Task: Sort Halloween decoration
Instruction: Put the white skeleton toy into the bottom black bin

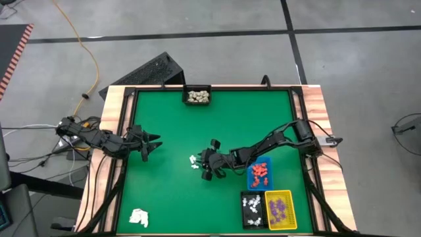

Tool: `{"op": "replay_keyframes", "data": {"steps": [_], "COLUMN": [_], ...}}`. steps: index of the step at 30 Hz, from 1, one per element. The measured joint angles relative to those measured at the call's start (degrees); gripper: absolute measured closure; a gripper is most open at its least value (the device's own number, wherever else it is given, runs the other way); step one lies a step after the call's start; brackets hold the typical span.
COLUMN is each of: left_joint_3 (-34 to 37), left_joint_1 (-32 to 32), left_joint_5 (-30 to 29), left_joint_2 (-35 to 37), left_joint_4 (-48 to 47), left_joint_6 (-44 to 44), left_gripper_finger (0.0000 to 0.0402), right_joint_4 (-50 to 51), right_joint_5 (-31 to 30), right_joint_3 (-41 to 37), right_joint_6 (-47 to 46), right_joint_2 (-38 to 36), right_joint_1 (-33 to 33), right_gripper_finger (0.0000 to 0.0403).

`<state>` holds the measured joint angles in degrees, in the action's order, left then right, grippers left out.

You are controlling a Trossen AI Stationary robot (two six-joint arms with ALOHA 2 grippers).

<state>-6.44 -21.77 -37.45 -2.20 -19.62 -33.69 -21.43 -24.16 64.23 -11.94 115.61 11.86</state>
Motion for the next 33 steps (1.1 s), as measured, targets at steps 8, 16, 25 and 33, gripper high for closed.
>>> {"op": "replay_keyframes", "data": {"steps": [8, 16, 25, 33], "left_joint_3": [0.0, 0.0, 0.0, 0.0], "left_joint_1": [0.0, 0.0, 0.0, 0.0], "left_joint_5": [0.0, 0.0, 0.8, 0.5], "left_joint_2": [0.0, 0.0, 0.0, 0.0], "left_joint_4": [0.0, 0.0, 0.0, 0.0], "left_joint_6": [0.0, 0.0, 0.0, 0.4], "left_gripper_finger": [0.0213, 0.0213, 0.0213, 0.0213], "right_joint_4": [0.4, -2.3, -1.9, -1.4], "right_joint_5": [-0.1, -0.3, 0.0, 0.0], "right_joint_3": [0.0, 0.0, 2.4, 2.7], "right_joint_6": [0.5, 0.3, 0.5, 1.4], "right_joint_2": [0.0, 1.4, 4.6, 4.7], "right_joint_1": [0.0, 0.0, 0.4, -1.0], "right_gripper_finger": [0.0259, 0.0259, 0.0259, 0.0259]}}
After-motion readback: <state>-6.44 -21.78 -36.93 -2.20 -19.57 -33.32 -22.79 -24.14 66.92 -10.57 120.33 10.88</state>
